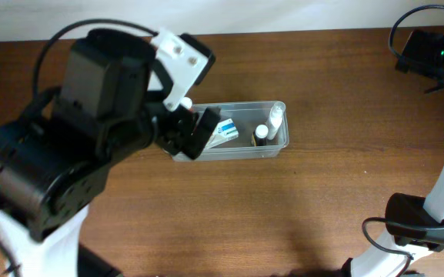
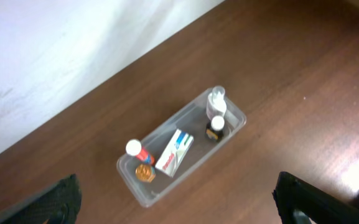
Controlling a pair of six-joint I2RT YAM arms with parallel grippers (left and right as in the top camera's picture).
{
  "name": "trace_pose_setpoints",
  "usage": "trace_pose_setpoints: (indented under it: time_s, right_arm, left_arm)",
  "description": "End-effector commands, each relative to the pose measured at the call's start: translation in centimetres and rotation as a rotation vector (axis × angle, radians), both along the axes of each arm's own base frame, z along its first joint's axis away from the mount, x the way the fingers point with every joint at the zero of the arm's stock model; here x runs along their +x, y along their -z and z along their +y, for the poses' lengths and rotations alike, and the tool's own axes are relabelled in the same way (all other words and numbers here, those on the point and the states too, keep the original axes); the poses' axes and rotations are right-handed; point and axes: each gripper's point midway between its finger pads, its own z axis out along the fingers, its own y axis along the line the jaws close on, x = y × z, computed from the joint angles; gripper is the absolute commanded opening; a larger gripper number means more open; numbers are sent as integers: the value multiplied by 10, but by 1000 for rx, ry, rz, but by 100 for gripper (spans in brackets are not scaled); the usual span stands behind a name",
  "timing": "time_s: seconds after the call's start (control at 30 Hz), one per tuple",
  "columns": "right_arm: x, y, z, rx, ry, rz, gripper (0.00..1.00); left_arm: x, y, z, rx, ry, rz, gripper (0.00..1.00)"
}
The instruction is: Pack container
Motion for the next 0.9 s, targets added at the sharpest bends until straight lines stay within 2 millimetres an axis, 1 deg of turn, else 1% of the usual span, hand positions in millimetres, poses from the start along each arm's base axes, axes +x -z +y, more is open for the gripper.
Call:
trace_pose_setpoints:
  time_s: [0.0,0.13,0.2,0.27,0.37,0.4,0.5,0.6,0.67,0.73,0.87]
  right_arm:
    - [-6,-10,-1,-19,2,-22,98]
    - [-6,-10,-1,-19,2,-22,98]
    - [-6,-10,-1,-19,2,-22,98]
    - [-6,-10,-1,-19,2,-22,98]
    - [-6,-10,-1,-19,2,-22,98]
    - [-6,-10,-1,-19,2,-22,98]
    - [-6,-10,-1,-19,2,-22,98]
    - [-6,-10,-1,-19,2,-22,98]
    - [-6,-10,-1,-19,2,-22,98]
    - [-6,-10,-1,-19,2,-22,98]
    - [-6,-10,-1,-19,2,-22,98]
  left_arm:
    - [-16,1,22,23,-43,-1,99]
    - [-30,26,42,102,-80,52,99]
    - [-40,43,57,133,-104,92,99]
    - [-43,56,70,134,-140,110,99]
    - [-37,68,78,60,-181,69,99]
    - [-30,76,80,-8,-193,14,99]
    - [-24,87,82,-80,-204,-67,99]
    - [-19,105,88,-146,-220,-163,99]
    - [-16,123,94,-177,-240,-231,99]
    - [-14,146,99,-199,-256,-292,99]
    - [-11,187,101,-247,-258,-412,99]
